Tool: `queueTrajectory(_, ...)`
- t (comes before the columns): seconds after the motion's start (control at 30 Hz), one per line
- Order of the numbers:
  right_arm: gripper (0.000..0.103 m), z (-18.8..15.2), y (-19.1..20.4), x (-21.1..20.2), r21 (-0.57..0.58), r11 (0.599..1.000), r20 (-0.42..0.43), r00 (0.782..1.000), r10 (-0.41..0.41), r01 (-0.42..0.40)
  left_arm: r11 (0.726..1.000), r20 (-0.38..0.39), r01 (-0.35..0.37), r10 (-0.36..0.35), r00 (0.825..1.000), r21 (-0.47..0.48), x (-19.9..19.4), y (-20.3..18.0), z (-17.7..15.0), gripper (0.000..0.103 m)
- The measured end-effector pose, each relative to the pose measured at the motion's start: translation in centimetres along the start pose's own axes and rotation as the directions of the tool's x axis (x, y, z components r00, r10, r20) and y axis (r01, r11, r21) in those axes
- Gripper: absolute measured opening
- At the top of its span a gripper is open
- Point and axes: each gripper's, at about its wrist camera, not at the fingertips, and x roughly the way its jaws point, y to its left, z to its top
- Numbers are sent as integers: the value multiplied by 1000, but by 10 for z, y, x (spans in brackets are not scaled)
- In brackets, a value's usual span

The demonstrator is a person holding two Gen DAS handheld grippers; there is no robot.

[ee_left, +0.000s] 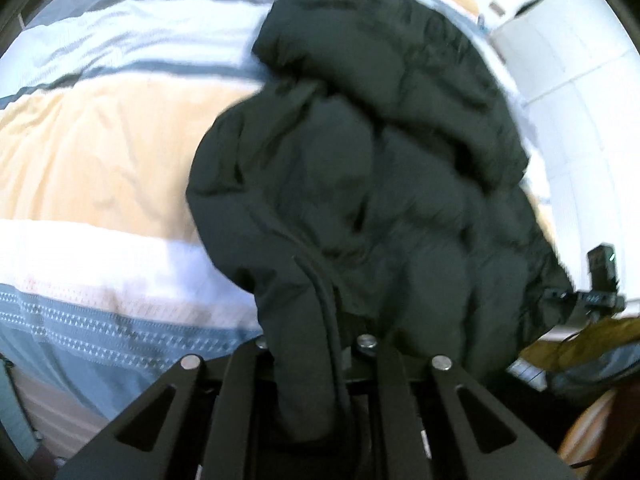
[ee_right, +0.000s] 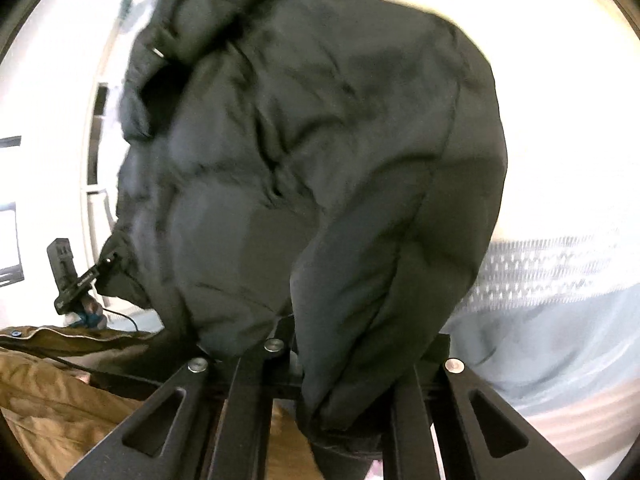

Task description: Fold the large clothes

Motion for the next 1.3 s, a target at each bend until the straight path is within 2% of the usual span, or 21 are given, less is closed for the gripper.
queueTrajectory(0.07, 10, 5, 7, -18, -21, 999, 56, 998, 29, -28, 999, 35, 46, -45, 998, -22, -16, -7, 12, 8)
queueTrajectory(0.13, 10, 1, -11, -41, -38, 998, 94, 994, 48, -44, 996, 72, 87, -84, 994, -35, -31, -9, 26, 8)
queueTrajectory(0.17, 10, 7, -5, -50, -51, 997, 123, 991, 59, -53, 994, 91, 102, -99, 991, -38, -38, -11, 35, 8)
queueTrajectory(0.27, 10, 19, -23, -79, -70, 994, 203, 975, 95, -82, 988, 154, 148, -140, 978, -41, -58, -16, 59, 8)
queueTrajectory(0.33, 10, 26, -29, -101, -81, 991, 266, 956, 123, -105, 983, 196, 179, -168, 966, -38, -72, -16, 83, 8)
queueTrajectory(0.53, 10, 75, -6, -143, -142, 979, 414, 890, 191, -144, 967, 300, 255, -241, 923, -8, -95, -39, 152, 8)
queueTrajectory(0.6, 10, 96, -5, -156, -136, 975, 459, 861, 218, -175, 954, 336, 296, -267, 903, -37, -98, -34, 178, 8)
queueTrajectory(0.73, 10, 136, -16, -167, -74, 960, 531, 805, 266, -269, 929, 386, 351, -282, 878, -120, -87, -18, 229, 8)
queueTrajectory(0.8, 10, 164, -28, -167, -16, 944, 569, 774, 279, -329, 926, 399, 346, -263, 878, -150, -77, -11, 260, 8)
queueTrajectory(0.87, 10, 193, -39, -163, 52, 928, 601, 754, 265, -368, 927, 407, 333, -241, 881, -172, -64, -6, 286, 8)
queueTrajectory(0.97, 10, 233, -57, -152, 169, 895, 638, 738, 220, -413, 918, 407, 322, -209, 889, -233, -33, 5, 333, 9)
queueTrajectory(1.13, 11, 297, -72, -124, 302, 868, 655, 747, 112, -395, 918, 361, 219, -92, 928, -330, 41, 26, 405, 9)
queueTrajectory(1.2, 11, 325, -79, -109, 350, 869, 644, 763, 47, -349, 914, 338, 179, -50, 940, -363, 72, 37, 424, 9)
queueTrajectory(1.3, 12, 353, -88, -93, 400, 861, 624, 781, -5, -314, 909, 301, 157, -36, 953, -386, 110, 52, 440, 13)
